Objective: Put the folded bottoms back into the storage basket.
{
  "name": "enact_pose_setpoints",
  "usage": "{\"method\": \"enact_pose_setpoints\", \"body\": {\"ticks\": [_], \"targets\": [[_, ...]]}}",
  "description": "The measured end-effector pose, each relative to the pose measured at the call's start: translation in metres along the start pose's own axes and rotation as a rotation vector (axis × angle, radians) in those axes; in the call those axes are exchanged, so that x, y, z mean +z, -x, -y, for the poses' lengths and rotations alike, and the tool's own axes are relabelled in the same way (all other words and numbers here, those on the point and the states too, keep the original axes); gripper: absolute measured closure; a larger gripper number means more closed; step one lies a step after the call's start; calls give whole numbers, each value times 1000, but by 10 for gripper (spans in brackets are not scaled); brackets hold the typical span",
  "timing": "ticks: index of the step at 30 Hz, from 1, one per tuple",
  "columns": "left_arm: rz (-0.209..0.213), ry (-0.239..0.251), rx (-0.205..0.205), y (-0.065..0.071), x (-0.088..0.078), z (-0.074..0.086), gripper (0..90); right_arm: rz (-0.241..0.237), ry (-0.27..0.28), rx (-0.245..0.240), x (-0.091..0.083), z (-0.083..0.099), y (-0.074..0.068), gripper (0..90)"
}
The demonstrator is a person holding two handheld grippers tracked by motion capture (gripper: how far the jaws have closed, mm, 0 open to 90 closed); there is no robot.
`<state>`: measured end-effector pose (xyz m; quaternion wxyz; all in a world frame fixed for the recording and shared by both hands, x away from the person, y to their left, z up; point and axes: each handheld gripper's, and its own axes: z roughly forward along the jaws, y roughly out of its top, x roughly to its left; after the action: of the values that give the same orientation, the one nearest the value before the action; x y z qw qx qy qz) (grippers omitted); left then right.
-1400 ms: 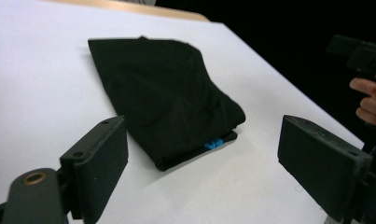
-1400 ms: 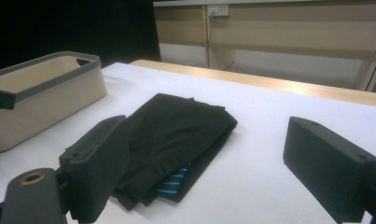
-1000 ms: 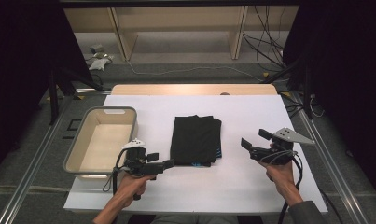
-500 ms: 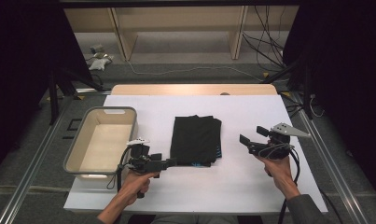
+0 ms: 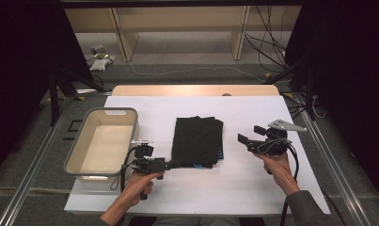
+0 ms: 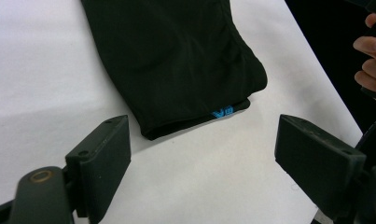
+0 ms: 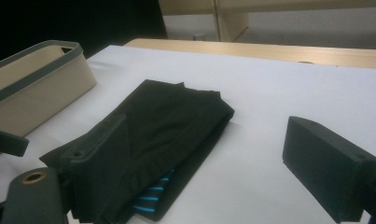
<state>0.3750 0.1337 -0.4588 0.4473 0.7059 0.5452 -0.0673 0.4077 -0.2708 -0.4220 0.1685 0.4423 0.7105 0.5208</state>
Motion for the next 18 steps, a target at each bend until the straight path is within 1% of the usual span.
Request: {"method": "enact_pose_setpoints", "body": {"ticks": [1, 3, 5, 8, 12, 15, 16, 17, 18], "targets": [[6, -1, -9, 0, 1, 0, 182, 0, -3, 8, 2, -1, 1, 154], [13, -6, -12, 1, 2, 0, 182, -1, -3, 10, 3, -1, 2, 154], [4, -15, -6, 2, 3, -1, 184, -2, -11, 8, 6, -2, 3, 154], [-1, -27, -10, 2, 5, -1, 189, -7, -22, 8, 9, -4, 3, 152], [-21, -42, -11, 2, 8, -3, 191, -20, -39, 9, 14, -8, 4, 152], [-27, -50, -20, 1, 9, -4, 192, -23, -54, 13, 18, -10, 5, 152], [-30, -53, -19, 0, 10, -4, 195, -26, -71, 16, 22, -11, 6, 152], [-35, -55, -23, 0, 10, -5, 196, -26, -71, 16, 22, -11, 6, 152], [-38, -59, -23, 0, 11, -5, 198, -28, -85, 16, 26, -13, 6, 152]]}}
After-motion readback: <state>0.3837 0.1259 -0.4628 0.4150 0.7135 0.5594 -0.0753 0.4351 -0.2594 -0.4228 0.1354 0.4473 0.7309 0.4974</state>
